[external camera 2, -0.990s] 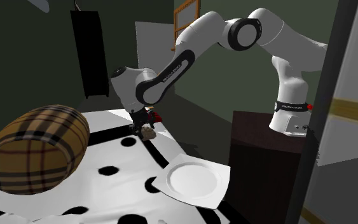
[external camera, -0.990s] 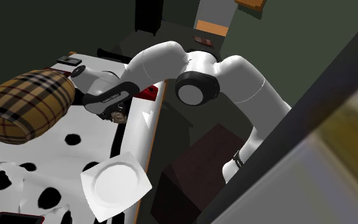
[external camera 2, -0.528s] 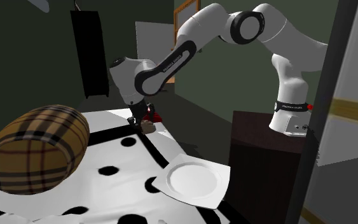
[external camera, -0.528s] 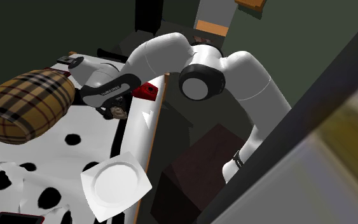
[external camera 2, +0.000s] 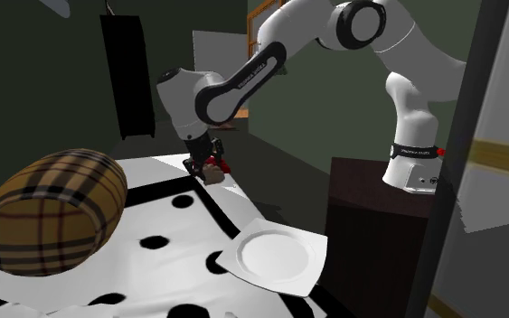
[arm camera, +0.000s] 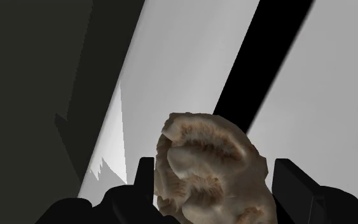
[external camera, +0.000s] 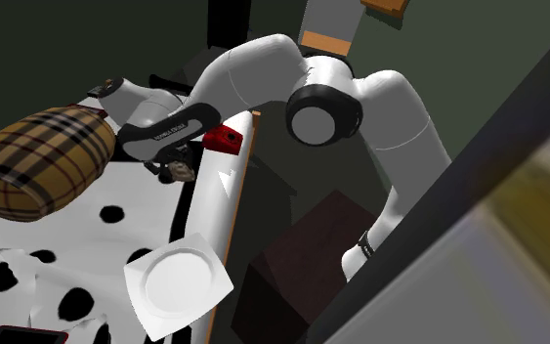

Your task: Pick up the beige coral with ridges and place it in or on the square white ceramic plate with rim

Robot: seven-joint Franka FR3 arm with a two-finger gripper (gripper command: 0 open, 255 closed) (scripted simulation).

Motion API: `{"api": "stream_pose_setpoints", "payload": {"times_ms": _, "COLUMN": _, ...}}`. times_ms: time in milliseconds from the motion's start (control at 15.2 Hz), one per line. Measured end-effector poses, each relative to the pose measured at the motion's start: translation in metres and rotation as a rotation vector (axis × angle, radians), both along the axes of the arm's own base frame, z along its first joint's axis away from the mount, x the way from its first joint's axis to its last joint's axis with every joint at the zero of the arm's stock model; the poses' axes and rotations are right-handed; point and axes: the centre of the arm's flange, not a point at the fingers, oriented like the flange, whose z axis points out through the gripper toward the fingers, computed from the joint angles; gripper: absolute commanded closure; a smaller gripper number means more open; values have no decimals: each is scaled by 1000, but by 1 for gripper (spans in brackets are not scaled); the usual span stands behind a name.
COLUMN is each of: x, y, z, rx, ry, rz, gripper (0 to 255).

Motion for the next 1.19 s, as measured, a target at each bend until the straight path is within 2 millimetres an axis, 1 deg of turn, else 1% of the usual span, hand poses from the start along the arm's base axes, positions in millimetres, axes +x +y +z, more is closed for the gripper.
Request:
{"api": "stream_pose_setpoints", "payload": {"times_ms": 264, "x": -46, "y": 34, "z": 3, "rx": 0, "ry": 0, "rz": 1, "gripper": 255}}
{"api": "stream_pose_setpoints", "payload": {"times_ms": 396, "x": -68, "y": 40, "z": 4, "rx": 1, "ry": 0, "rz": 1, "gripper": 255}}
{"api": "stream_pose_setpoints", "payload": {"times_ms": 594, "x": -98, "y": 64, "z": 7, "rx": 1, "ry": 0, "rz": 1, "gripper": 255}}
{"api": "stream_pose_setpoints", "payload": {"times_ms": 726, "x": -124, "y": 78, "z": 7, "rx": 1, "ry": 0, "rz": 1, "gripper": 255}}
{"api": "stream_pose_setpoints", "payload": {"times_ms": 792, "x": -132, "y": 88, "z": 9, "rx": 1, "ry": 0, "rz": 1, "gripper": 255}}
{"api": "stream_pose_setpoints", "payload": {"times_ms": 924, "x": -155, "y": 101, "z": 6, "rx": 1, "ry": 0, "rz": 1, "gripper": 255}}
{"api": "stream_pose_setpoints", "payload": {"times_ms": 1188, "x": -197, "y": 128, "z": 11, "rx": 1, "ry": 1, "rz": 0, "gripper": 255}}
